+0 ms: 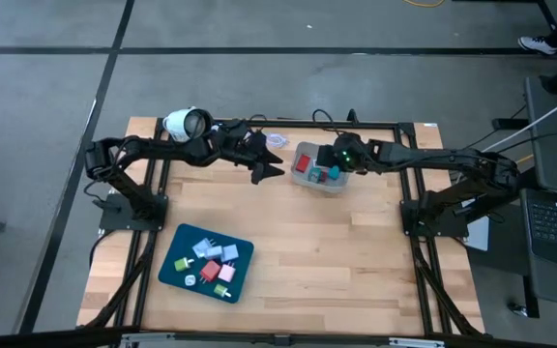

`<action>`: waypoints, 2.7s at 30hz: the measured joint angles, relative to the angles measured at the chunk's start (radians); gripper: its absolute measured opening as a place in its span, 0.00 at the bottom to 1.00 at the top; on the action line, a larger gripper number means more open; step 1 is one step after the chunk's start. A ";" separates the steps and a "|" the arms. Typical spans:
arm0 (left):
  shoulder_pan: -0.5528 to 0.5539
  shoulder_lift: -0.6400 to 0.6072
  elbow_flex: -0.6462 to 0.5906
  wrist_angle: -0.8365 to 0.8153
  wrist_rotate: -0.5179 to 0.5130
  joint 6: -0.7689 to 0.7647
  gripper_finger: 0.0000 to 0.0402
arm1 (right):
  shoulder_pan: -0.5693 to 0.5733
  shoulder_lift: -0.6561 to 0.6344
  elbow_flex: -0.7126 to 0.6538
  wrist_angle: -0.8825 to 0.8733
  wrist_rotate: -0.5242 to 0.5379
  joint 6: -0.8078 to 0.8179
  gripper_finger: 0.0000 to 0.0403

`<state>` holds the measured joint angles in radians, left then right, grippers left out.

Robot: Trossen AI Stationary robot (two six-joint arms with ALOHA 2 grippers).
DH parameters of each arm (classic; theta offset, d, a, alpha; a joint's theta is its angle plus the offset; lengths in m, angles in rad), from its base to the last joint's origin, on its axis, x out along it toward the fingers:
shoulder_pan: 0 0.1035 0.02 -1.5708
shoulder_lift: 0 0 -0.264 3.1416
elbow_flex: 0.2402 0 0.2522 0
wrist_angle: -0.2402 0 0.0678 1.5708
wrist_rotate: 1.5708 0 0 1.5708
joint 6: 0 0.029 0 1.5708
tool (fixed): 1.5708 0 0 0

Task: Pick & Place Office items
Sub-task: Put the blue digital clock into the gray bin, then return to Home Position

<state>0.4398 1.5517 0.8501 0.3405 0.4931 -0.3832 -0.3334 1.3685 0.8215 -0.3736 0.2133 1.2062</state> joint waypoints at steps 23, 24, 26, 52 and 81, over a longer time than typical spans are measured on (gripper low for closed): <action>-0.069 -0.358 0.187 -0.260 -0.269 0.115 0.56 | 0.142 -0.078 0.002 0.858 -0.243 -0.370 0.73; -0.078 -0.393 0.213 -0.313 -0.292 0.122 0.55 | 0.149 -0.094 0.002 0.864 -0.259 -0.347 0.73; -0.086 -0.460 0.249 -0.366 -0.323 0.091 0.54 | 0.163 -0.125 0.002 0.860 -0.276 -0.300 0.73; -0.070 -1.314 0.261 -0.841 -0.144 0.006 0.53 | 0.339 -0.473 0.002 0.783 -0.369 -0.886 0.73; -0.075 -1.523 -0.702 -0.156 -0.079 -0.091 0.55 | 0.473 -0.932 -0.774 1.038 -0.095 -0.900 0.73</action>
<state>0.3653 0.0283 0.1485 0.1843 0.4144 -0.4737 0.1394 0.4363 0.0479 0.6647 0.1185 0.3066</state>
